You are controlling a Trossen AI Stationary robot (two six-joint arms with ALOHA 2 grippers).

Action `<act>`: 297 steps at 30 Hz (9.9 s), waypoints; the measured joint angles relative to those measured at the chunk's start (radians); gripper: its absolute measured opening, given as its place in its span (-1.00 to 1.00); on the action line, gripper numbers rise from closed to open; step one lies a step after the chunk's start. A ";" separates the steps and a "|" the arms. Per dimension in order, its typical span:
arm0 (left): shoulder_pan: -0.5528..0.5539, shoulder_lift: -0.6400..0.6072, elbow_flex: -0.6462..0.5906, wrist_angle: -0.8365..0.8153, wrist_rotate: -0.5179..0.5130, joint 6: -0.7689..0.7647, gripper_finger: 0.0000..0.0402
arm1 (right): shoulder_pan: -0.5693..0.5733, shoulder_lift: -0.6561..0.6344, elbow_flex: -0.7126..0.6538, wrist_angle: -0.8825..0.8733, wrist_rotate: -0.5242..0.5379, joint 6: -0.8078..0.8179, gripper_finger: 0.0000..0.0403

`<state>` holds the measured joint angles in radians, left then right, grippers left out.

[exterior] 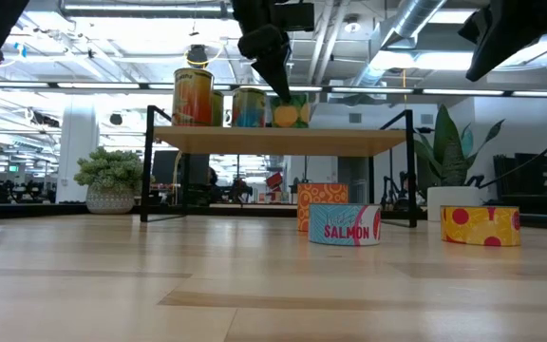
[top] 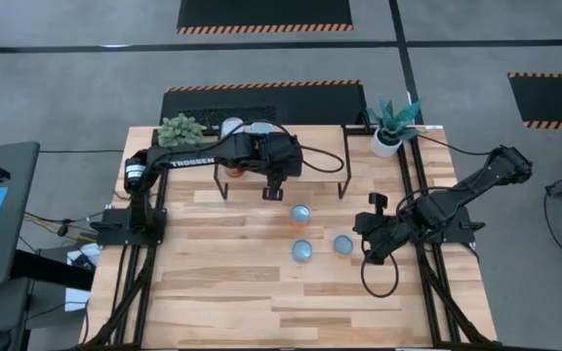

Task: Pick and place cans onto a shelf
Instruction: Put the canned peaches on the shelf, then put the canned meatballs on the shelf

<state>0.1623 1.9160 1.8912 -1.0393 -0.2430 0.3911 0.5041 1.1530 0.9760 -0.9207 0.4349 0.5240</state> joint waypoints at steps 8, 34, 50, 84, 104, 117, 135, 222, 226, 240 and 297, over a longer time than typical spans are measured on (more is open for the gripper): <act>0.000 0.001 0.029 0.002 0.022 0.016 -1.00 | 0.000 0.000 0.000 -0.003 0.000 0.000 -0.86; 0.032 0.000 0.055 -0.019 0.072 0.045 -0.63 | 0.000 0.000 0.000 -0.003 -0.016 0.000 -0.86; -0.049 -0.001 0.130 -0.090 0.234 -0.072 -0.41 | 0.000 0.000 0.000 -0.003 -0.016 0.000 -0.87; 0.016 0.064 0.019 0.003 -0.046 0.153 -1.00 | 0.000 0.000 0.000 -0.022 -0.017 0.000 -0.87; 0.063 0.060 0.061 0.165 0.082 0.209 -1.00 | 0.000 0.000 0.000 -0.021 -0.017 0.000 -0.86; 0.090 0.068 0.050 0.242 0.110 0.252 -1.00 | 0.000 0.000 0.000 -0.021 -0.017 0.001 -0.87; 0.090 0.099 0.050 0.232 -0.058 0.307 -1.00 | 0.000 0.000 0.000 -0.024 -0.018 0.000 -0.86; -0.467 -0.771 -1.127 0.336 -0.134 -0.808 -1.00 | -0.295 0.773 0.536 -0.043 -0.082 -0.494 -0.86; -0.467 -0.771 -1.126 0.339 -0.136 -0.833 -1.00 | -0.269 0.766 0.536 -0.095 -0.001 -0.419 -0.85; -0.467 -0.771 -1.126 0.338 -0.139 -0.822 -1.00 | -0.359 0.765 0.533 -0.095 -0.178 -0.492 -0.50; -0.467 -0.771 -1.126 0.341 -0.138 -0.814 -1.00 | -0.351 0.826 0.516 0.080 -0.187 -0.455 -0.97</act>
<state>-0.3042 1.1454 0.7650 -0.6979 -0.3813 -0.4231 0.1532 1.9787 1.4921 -0.8408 0.2482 0.0694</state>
